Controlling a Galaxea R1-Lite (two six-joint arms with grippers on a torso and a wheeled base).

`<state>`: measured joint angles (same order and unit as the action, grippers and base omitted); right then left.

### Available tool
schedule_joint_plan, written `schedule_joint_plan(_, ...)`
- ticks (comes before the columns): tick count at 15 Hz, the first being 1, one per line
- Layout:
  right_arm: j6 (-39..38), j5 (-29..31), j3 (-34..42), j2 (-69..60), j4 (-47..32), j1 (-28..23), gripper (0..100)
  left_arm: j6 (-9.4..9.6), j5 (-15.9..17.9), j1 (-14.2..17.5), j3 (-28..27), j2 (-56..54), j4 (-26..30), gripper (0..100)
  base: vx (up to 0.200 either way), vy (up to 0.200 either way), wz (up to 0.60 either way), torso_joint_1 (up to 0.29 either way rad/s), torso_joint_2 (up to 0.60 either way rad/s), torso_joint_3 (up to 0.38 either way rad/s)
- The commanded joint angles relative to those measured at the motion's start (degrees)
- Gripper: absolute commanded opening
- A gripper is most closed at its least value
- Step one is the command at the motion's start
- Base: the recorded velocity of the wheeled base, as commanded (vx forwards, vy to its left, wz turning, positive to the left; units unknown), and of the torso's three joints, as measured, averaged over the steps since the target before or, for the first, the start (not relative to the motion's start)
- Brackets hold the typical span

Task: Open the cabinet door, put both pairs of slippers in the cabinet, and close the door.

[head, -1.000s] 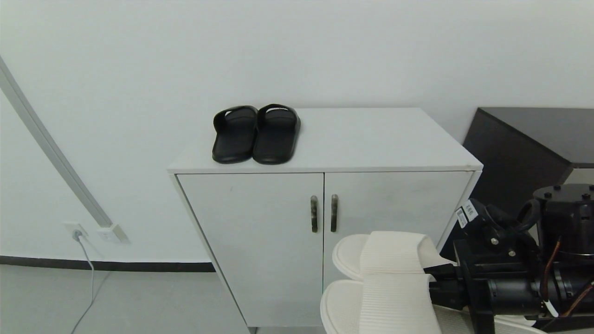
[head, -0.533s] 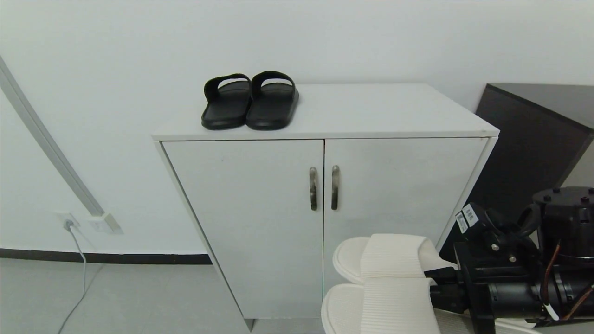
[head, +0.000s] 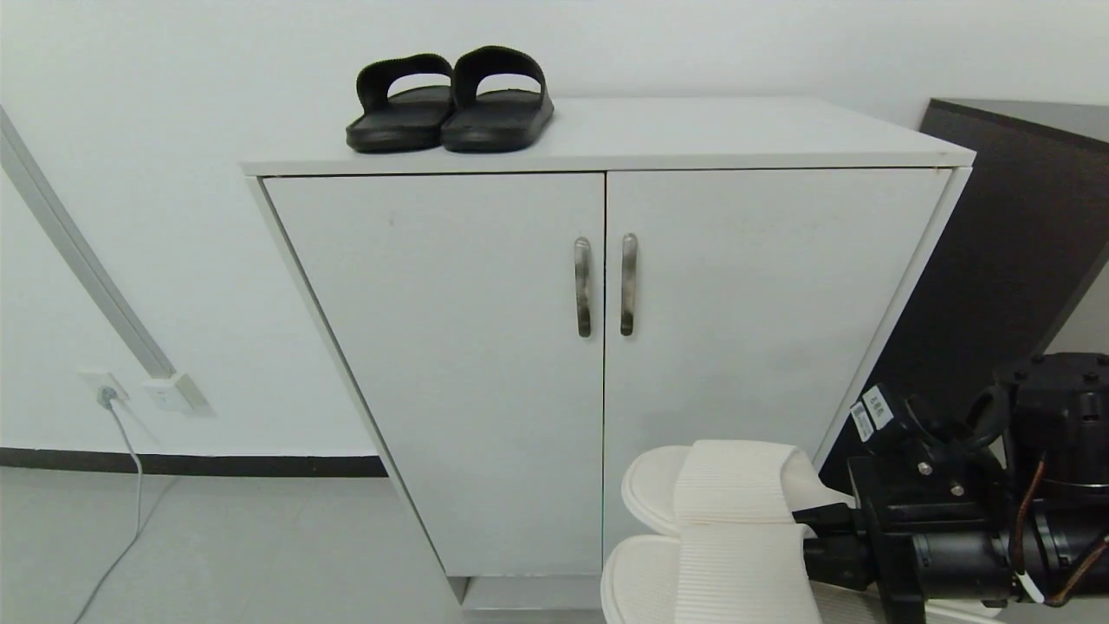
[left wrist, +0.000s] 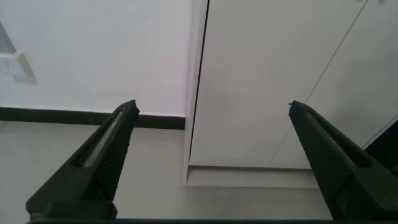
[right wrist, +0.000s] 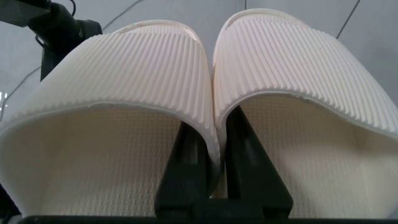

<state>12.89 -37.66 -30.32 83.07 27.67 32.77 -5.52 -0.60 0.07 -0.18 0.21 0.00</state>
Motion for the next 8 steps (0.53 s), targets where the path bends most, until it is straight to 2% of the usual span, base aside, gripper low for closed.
schedule_joint_plan(1, 0.39, -0.05, 0.08, -0.01, 0.01, 0.01, 0, -0.01, -0.02, 0.01, 0.01, -0.03, 0.0, 100, 0.0, 0.0, 0.0, -0.041, 0.44, 0.393)
schedule_joint_plan(3, 0.56, -0.05, 0.35, -0.01, 0.01, 0.01, 0, 0.51, 0.07, 0.01, 0.01, -0.03, 0.09, 100, 0.0, 0.0, 0.0, -0.022, 0.39, 0.381)
schedule_joint_plan(4, 0.56, -0.05, 0.44, -0.1, 0.01, 0.01, 0, 1.83, 0.16, 0.01, 0.01, -0.03, 0.18, 100, 0.0, 0.0, 0.0, 0.002, 0.2, 0.207)
schedule_joint_plan(6, 0.56, -0.05, 0.87, -0.1, 0.1, 0.01, 0, 3.24, 0.86, 0.01, 0.01, 0.32, 0.18, 100, 0.0, 0.0, 0.0, 0.005, 0.09, 0.078)
schedule_joint_plan(8, 0.56, 0.04, 1.49, -0.19, 0.98, -0.07, 0, 2.71, 1.04, -0.07, 0.01, 4.1, 0.26, 100, 0.0, 0.0, 0.0, 0.0, 0.0, 0.0)
